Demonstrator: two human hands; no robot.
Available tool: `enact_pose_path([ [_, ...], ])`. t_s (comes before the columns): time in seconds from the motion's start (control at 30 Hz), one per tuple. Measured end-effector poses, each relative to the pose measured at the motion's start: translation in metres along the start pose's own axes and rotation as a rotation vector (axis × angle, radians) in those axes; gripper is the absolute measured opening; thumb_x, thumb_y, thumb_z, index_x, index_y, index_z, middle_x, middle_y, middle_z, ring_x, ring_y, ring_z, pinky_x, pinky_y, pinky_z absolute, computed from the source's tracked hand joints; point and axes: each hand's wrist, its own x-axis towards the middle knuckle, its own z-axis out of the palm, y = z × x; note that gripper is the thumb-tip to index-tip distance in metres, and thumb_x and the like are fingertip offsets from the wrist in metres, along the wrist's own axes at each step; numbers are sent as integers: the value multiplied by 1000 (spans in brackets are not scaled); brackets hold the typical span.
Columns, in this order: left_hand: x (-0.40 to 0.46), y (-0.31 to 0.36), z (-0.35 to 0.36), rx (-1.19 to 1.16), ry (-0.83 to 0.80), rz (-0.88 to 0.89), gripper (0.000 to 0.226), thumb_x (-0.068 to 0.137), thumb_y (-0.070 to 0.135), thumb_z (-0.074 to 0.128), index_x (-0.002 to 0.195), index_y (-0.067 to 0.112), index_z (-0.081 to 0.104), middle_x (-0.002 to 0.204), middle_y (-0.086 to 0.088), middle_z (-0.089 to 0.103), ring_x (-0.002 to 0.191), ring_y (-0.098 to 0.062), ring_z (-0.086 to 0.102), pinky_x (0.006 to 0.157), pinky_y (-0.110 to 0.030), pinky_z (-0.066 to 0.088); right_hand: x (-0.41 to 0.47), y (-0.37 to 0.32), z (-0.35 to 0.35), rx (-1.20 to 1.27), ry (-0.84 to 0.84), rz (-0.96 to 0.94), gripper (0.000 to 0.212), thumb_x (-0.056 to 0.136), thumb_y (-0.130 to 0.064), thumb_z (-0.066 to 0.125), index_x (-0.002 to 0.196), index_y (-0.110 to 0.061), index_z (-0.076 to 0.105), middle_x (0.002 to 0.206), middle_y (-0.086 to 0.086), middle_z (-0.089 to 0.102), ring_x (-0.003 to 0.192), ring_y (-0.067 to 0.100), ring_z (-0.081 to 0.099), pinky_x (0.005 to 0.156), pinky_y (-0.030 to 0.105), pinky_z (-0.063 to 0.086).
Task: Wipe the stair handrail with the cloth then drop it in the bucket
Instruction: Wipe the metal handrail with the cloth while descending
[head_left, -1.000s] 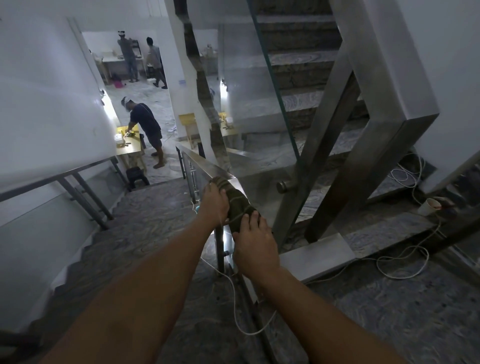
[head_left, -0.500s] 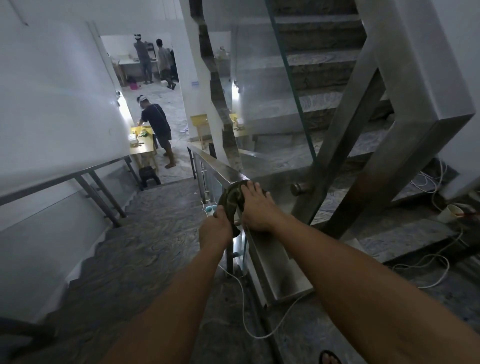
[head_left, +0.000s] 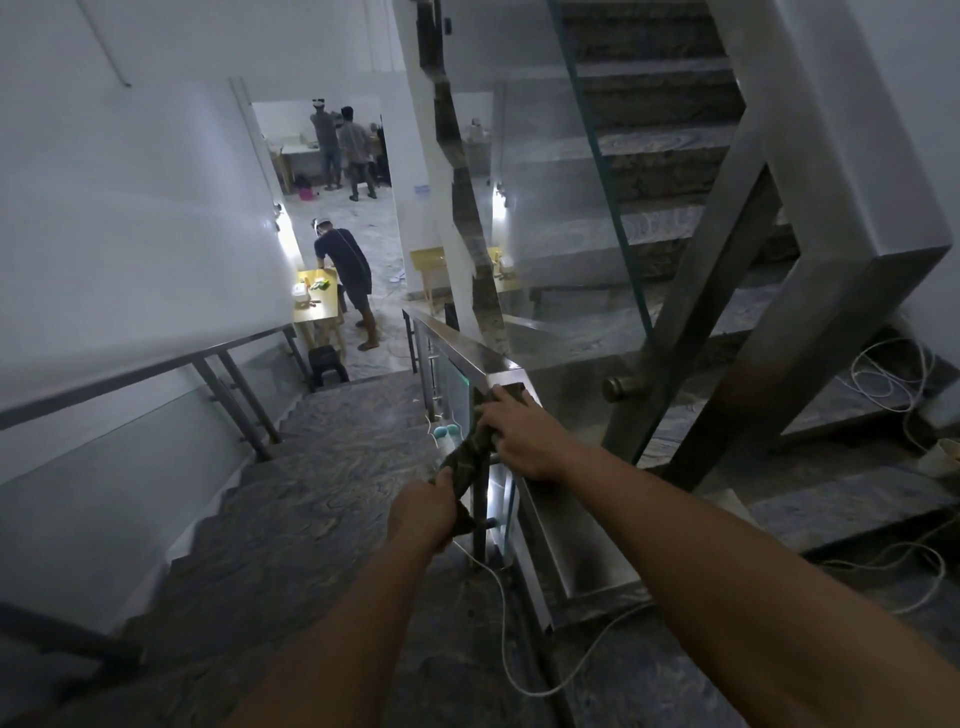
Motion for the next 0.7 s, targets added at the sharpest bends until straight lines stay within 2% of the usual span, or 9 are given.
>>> enact_pose_path([
  [0.07,-9,-6,-3,77,2,11,48,99,40,40,101,-2,62,70,-8,56,55,-20,58,38,-23,42,-13,-8,3,-36,29,-4,24,88,-6,50,108,-5,64,129,13,54,131,30,32,96,27,18],
  [0.13,-17,-10,-7,121,-3,12,48,99,40,41,101,-3,62,68,-7,54,55,-18,56,38,-21,41,-29,-15,3,-38,31,-4,24,88,-5,53,108,-5,65,127,13,54,128,28,35,91,27,23],
  [0.17,-20,-12,-9,123,-23,7,49,98,40,42,102,-4,63,72,-9,58,58,-21,59,43,-23,46,-38,-18,3,-40,30,-2,23,88,-5,54,107,-6,65,126,11,54,124,27,38,90,28,27],
  [0.23,-24,-18,-12,128,-65,1,48,96,39,45,104,-4,65,91,-19,68,78,-33,67,66,-30,55,-56,-23,7,-49,35,13,21,87,-7,56,105,-10,65,125,7,52,115,24,46,87,30,36],
  [0.3,-31,-22,-17,131,-106,9,44,94,38,51,99,-4,65,103,-21,69,92,-35,68,78,-35,53,-74,-30,12,-73,34,43,20,85,-11,58,104,-14,63,124,4,52,107,22,51,87,33,45],
  [0.4,-42,-28,-28,142,-201,22,33,91,35,58,87,4,67,85,-16,69,67,-23,66,62,-29,51,-102,-48,15,-91,-41,87,20,86,-16,58,107,-17,60,117,6,59,100,20,58,86,33,49],
  [0.5,-50,-31,-41,268,-328,8,36,91,38,57,98,5,67,80,-13,67,55,-16,59,47,-21,45,-125,-71,11,-170,-161,94,26,88,-19,58,114,-15,57,110,9,65,99,23,62,87,34,47],
  [0.63,-62,-26,-60,353,-406,3,36,87,44,60,85,8,63,70,-9,64,54,-19,58,49,-24,49,-143,-93,-6,-50,-232,177,28,93,-17,51,119,-9,58,113,13,64,102,24,61,83,31,47],
  [0.7,-65,-24,-68,390,-436,35,38,88,45,60,85,7,64,72,-9,65,56,-19,59,53,-26,49,-147,-98,-16,32,-275,217,29,95,-15,47,119,-7,59,116,15,64,103,25,61,81,30,49],
])
